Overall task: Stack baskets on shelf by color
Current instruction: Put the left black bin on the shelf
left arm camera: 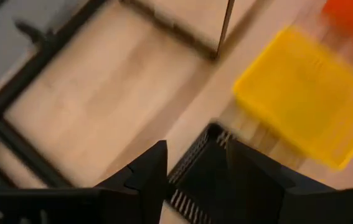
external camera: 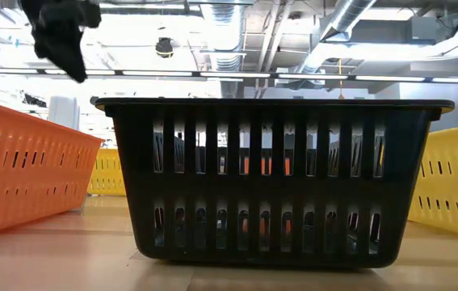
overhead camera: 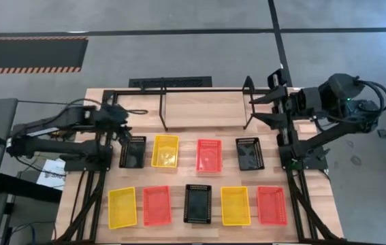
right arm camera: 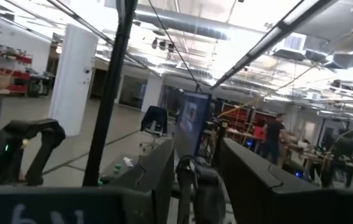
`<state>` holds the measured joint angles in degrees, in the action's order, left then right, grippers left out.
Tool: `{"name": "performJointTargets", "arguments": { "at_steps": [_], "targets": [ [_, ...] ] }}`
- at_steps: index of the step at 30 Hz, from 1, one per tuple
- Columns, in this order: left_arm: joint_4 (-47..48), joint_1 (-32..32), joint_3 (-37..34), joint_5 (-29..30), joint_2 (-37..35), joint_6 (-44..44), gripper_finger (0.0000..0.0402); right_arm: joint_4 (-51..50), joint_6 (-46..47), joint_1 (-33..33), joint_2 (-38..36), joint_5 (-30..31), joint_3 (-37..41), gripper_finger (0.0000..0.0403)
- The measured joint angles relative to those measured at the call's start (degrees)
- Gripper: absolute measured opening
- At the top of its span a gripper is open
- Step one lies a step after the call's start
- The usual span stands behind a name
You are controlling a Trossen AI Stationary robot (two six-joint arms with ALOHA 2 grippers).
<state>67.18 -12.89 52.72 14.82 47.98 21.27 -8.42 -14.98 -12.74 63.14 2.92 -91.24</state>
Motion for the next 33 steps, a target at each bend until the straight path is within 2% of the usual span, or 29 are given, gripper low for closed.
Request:
{"name": "performJointTargets", "arguments": {
  "at_steps": [7, 14, 18, 24, 33],
  "targets": [
    [0.34, 0.00, -2.54, -5.58, 11.85, -9.88, 0.0153, -2.48, -0.07, -2.98, -0.50, 0.02, -1.36, 0.0151],
    [0.43, 0.00, -2.56, -6.92, 21.02, -25.66, 0.0153, -2.52, 0.29, -5.42, -1.13, 0.02, -1.38, 0.0154],
    [-0.08, -1.06, -2.56, -5.95, 25.37, -31.44, 0.0153, -2.89, 1.41, -6.70, -1.32, 0.02, -1.38, 0.0151],
    [-4.60, -5.24, -2.59, -5.99, 28.25, -34.67, 0.0153, -3.31, 1.62, -9.04, -1.32, 0.02, -1.38, 0.0149],
    [-2.90, -8.98, -3.21, -8.35, 28.14, -38.14, 0.0153, -3.54, 2.95, -11.64, -1.28, 0.09, -1.38, 0.0147]
  ]
}}
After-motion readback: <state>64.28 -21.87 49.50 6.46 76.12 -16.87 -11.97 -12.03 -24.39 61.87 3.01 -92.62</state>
